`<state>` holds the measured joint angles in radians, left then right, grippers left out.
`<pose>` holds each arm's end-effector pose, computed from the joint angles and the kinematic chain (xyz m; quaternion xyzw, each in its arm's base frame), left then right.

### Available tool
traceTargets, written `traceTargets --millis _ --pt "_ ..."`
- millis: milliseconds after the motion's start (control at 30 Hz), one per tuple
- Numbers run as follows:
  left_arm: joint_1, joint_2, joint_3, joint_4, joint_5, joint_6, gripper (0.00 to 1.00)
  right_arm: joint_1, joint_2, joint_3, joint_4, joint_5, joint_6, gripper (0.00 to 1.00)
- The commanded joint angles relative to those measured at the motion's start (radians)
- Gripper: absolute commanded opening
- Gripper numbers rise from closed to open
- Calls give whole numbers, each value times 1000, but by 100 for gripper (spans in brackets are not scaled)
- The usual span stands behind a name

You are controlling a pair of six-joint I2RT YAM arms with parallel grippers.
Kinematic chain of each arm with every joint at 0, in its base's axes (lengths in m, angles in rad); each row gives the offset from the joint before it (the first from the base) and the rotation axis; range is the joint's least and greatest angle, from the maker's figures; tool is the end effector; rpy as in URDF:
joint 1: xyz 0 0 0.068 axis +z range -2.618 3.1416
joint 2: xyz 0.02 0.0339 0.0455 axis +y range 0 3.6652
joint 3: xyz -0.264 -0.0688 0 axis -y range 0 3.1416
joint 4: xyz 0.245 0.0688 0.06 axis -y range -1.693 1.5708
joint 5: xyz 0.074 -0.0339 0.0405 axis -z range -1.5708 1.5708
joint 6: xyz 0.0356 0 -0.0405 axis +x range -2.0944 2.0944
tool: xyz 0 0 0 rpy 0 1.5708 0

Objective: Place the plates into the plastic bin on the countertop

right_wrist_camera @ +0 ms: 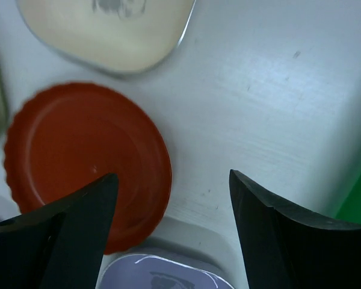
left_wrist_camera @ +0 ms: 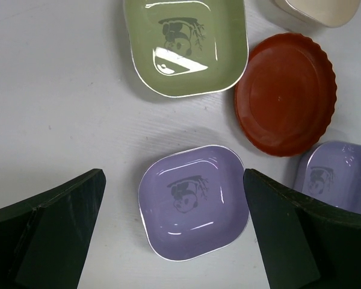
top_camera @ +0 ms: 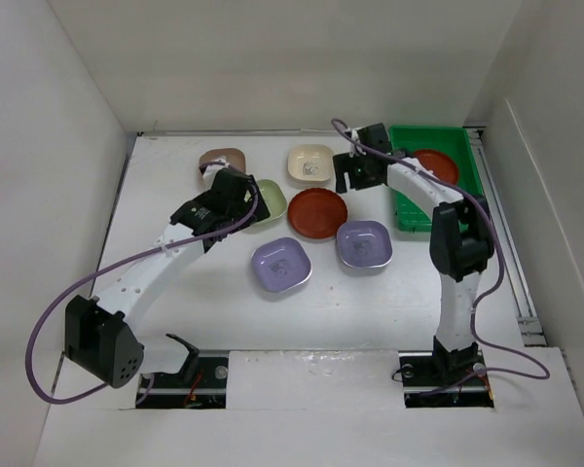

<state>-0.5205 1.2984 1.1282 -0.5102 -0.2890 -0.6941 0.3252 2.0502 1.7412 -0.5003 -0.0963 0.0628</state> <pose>0.2520 -0.1328 0.3174 -0.1392 0.8844 -0.1365 0.4241 0.4433 0.1531 0.2512 -0.1390 0.9170 0.1154 0.3556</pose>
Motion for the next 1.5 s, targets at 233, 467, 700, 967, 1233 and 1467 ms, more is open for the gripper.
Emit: traceTargets --millis 233,467,700,967,1233,1467 --pt "17 -73 5 -14 7 30 100 63 83 -40 11 -46 -64 66" --pt "17 -82 -4 -33 -36 30 100 72 93 -95 37 12 -27 55" --pt "17 -91 -24 -42 -45 30 100 72 111 -106 49 21 -18 49" --pt "17 -100 -33 -42 -55 30 100 72 90 -135 49 20 0 3" --pt "17 -110 -33 -42 -55 21 100 100 -28 -169 49 44 69 0" --pt "17 -110 -33 -42 -55 21 100 100 -212 -181 49 32 124 0"
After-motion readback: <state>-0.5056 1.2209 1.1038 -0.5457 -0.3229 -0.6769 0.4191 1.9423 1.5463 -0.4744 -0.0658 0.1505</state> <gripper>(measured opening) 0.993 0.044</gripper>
